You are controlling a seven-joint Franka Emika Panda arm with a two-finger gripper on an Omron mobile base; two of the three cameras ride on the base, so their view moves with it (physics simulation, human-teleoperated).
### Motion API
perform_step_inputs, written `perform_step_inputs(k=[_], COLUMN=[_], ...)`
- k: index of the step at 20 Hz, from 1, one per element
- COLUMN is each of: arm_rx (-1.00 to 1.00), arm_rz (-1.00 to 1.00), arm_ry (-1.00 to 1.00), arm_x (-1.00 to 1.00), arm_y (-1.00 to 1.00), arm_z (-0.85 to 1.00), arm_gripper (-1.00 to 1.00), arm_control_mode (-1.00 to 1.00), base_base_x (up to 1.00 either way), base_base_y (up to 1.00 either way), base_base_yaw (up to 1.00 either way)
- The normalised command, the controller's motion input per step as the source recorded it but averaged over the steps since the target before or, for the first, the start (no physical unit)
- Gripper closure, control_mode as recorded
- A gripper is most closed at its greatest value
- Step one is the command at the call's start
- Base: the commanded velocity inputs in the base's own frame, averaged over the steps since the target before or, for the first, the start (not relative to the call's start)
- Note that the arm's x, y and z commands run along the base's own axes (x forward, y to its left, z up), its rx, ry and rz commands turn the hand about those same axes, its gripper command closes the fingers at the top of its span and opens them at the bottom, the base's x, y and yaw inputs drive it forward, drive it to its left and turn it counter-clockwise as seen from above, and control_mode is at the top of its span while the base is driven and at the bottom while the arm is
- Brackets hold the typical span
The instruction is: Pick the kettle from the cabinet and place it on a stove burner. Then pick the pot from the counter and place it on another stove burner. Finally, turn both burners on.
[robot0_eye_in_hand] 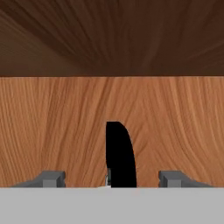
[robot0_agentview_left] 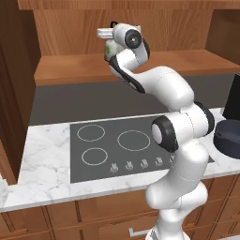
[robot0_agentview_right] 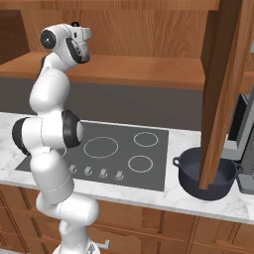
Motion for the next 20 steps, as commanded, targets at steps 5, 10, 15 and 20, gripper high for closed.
perform_step_inputs(k=[5, 10, 15, 20], arm_rx=[0.0, 0.0, 0.0, 0.0], arm_rz=[0.0, 0.0, 0.0, 0.0], arm_ry=[0.0, 0.0, 0.0, 0.0], arm_x=[0.02, 0.0, 0.0, 0.0], arm_y=[0.01, 0.0, 0.0, 0.0], arm_z=[0.0, 0.0, 0.0, 0.0], arm_gripper=[1.0, 1.0, 1.0, 1.0], arm_control_mode=[-1.0, -1.0, -1.0, -1.0], base_base_x=[0.0, 0.0, 0.0, 0.0], base_base_y=[0.0, 0.0, 0.0, 0.0], base_base_yaw=[0.0, 0.0, 0.0, 0.0])
